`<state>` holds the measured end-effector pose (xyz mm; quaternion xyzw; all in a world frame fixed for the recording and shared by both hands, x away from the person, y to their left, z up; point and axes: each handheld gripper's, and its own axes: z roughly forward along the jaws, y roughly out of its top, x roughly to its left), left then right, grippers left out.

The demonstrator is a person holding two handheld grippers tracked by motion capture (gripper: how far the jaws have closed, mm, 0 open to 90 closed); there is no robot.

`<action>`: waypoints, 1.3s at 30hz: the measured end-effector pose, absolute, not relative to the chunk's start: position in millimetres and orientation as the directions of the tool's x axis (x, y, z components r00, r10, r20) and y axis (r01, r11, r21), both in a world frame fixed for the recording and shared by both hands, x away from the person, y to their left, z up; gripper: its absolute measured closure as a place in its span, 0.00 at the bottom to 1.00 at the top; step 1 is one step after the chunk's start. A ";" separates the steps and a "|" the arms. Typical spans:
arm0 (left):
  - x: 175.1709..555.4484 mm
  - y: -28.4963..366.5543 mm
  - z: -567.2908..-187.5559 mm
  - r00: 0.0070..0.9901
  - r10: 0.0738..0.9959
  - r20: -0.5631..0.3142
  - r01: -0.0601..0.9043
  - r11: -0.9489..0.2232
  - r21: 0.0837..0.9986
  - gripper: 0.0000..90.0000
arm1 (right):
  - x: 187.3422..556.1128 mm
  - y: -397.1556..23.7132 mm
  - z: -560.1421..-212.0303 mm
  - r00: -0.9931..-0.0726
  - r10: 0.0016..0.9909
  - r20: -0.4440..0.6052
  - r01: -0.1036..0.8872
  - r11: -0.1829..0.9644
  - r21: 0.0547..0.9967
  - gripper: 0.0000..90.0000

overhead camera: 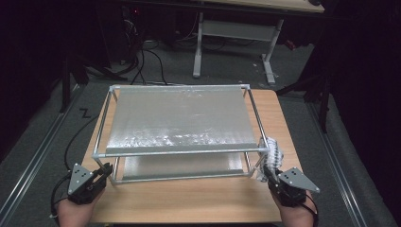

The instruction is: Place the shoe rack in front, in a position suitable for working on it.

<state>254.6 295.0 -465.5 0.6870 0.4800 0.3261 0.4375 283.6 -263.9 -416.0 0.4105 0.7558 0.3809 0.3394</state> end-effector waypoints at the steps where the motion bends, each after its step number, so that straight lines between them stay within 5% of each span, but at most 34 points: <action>1: 254.6 295.0 -465.5 0.328 0.944 0.029 0.374 -0.158 0.914 0.89 | 285.1 -263.3 -419.4 -0.436 0.877 -0.203 0.371 0.380 0.847 0.85; 19: 256.0 294.1 -466.0 0.337 0.941 0.027 0.373 -0.160 0.914 0.89 | 307.6 -265.2 -487.1 -0.485 0.861 -0.153 0.554 0.438 0.708 0.85; 32: 249.2 298.8 -466.6 0.293 0.956 0.031 0.376 -0.145 0.915 0.89 | 314.1 -289.1 -468.5 -0.372 0.915 -0.154 0.514 0.341 0.787 0.85; 39: 239.7 306.4 -467.1 0.267 0.963 0.036 0.378 -0.138 0.916 0.88 | 319.5 -271.4 -453.1 -0.394 0.907 -0.148 0.433 0.325 0.841 0.85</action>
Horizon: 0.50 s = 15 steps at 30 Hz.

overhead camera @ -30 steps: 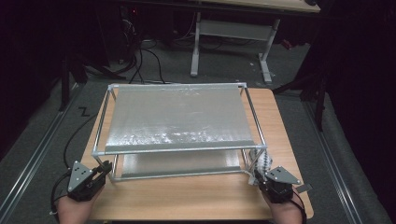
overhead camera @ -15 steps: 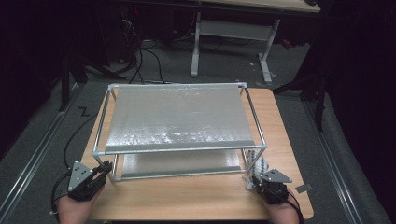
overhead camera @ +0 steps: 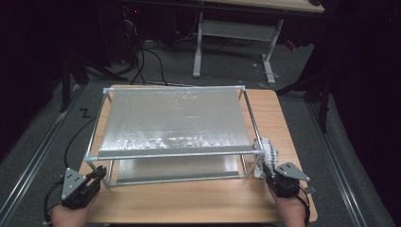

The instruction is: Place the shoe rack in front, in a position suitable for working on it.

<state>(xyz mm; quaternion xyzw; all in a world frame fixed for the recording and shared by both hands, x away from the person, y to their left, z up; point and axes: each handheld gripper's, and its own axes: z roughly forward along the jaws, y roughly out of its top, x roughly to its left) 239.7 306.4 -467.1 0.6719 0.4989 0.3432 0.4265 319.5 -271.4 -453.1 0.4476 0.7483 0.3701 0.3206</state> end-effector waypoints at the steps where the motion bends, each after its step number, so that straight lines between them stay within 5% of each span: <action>1: 238.3 307.6 -467.1 0.263 0.964 0.037 0.378 -0.138 0.915 0.88 | 320.4 -267.6 -451.5 -0.402 0.904 -0.147 0.426 0.327 0.844 0.85; 15: 227.9 318.9 -467.5 0.245 0.969 0.017 0.387 -0.113 0.915 0.89 | 322.8 -239.6 -446.2 -0.465 0.874 -0.142 0.391 0.346 0.853 0.85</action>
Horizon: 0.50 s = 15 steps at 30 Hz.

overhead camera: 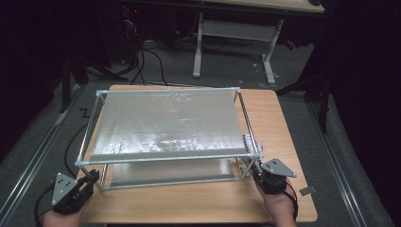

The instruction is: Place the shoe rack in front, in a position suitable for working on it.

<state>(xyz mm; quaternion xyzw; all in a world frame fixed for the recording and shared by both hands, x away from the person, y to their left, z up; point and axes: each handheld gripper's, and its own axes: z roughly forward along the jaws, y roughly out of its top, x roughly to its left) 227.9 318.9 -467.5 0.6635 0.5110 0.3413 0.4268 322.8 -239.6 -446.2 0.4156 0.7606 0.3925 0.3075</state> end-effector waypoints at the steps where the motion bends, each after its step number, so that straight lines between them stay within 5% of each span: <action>1: 229.8 317.6 -467.3 0.246 0.969 0.015 0.388 -0.113 0.915 0.89 | 321.3 -240.7 -446.1 -0.464 0.874 -0.143 0.391 0.347 0.853 0.85; 15: 270.9 263.8 -465.2 0.387 0.922 0.030 0.371 -0.185 0.910 0.89 | 290.5 -294.6 -443.2 -0.336 0.929 -0.155 0.427 0.297 0.854 0.85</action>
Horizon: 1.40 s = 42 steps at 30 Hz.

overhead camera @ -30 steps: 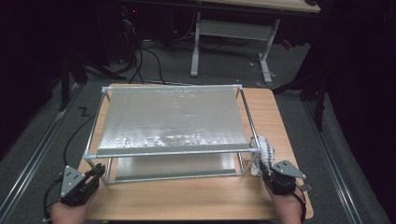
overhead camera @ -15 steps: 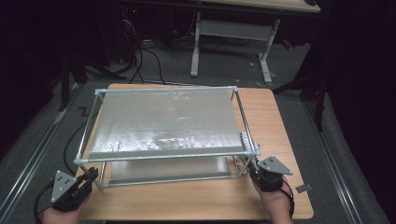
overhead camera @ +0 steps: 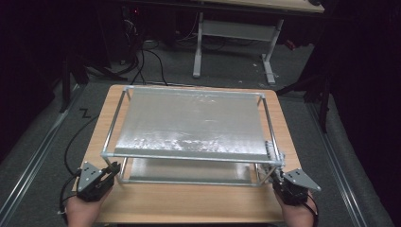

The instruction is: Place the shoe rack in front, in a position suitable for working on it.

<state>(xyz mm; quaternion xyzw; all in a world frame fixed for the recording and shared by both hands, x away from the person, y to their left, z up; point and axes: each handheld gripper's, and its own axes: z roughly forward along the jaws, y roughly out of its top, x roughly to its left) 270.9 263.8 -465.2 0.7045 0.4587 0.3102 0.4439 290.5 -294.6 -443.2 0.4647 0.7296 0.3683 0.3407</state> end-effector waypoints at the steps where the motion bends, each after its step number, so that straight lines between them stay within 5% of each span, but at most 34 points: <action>1: 270.9 263.8 -465.2 0.387 0.922 0.030 0.371 -0.185 0.910 0.89 | 290.5 -294.6 -443.2 -0.336 0.929 -0.155 0.427 0.297 0.854 0.85; 12: 298.1 214.3 -464.7 0.461 0.887 0.034 0.357 -0.220 0.908 0.88 | 259.1 -342.2 -443.0 -0.194 0.968 -0.161 0.465 0.236 0.853 0.85; 42: 387.0 220.5 -468.2 0.265 0.961 0.072 0.397 -0.177 0.900 0.83 | 280.9 -303.5 -444.4 -0.262 0.952 -0.156 0.469 0.267 0.842 0.85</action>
